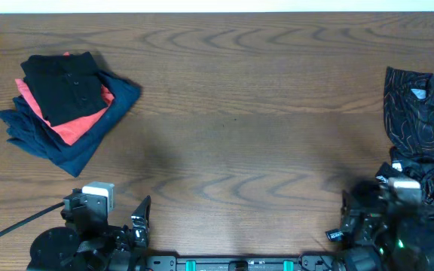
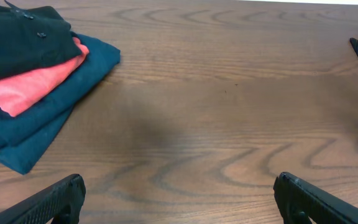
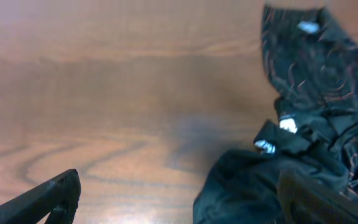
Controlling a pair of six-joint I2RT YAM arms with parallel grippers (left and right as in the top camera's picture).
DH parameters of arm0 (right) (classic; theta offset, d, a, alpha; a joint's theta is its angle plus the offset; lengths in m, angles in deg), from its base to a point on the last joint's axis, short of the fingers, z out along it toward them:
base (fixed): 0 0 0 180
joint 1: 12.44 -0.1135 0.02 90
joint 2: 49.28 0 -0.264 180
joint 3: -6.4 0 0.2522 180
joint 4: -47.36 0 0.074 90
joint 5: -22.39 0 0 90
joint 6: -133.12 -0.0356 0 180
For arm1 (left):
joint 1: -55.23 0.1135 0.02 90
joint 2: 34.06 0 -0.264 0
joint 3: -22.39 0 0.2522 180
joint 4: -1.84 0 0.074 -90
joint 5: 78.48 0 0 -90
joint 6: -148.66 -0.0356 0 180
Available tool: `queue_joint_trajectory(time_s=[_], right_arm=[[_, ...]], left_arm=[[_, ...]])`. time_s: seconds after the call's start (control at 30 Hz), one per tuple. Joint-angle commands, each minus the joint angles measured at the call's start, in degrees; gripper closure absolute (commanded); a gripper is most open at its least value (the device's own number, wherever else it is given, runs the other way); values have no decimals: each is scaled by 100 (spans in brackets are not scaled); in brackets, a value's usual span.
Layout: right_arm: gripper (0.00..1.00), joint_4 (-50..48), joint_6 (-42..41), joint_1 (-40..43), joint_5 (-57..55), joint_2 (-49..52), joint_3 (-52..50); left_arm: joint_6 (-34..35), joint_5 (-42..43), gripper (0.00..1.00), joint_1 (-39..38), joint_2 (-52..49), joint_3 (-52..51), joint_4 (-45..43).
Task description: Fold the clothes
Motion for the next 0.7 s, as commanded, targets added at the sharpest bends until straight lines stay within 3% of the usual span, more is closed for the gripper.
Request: queue_joint_trajectory(time_s=[0.0,0.23,0.43,0.53,0.67], right_arm=[[1,-109,-7,278,-52,-527,-166],[1,-1912,90,802,83,-1405,-1329],[1,-5219,1108,957,205,-1440,-2933],[1,-6596,1241,1003,212,-1440,-3862],[1,-6826,1200,1003,293,-1440,-4570]], left_arm=[[-35,-68,2,-13,0,-20,13],[-35,-68,2,-13,0,-20,13],[-35,-68,2,-13,0,-20,13],[-35,-68,2,-15,0,-20,13],[-35,-68,2,-13,0,-20,13]])
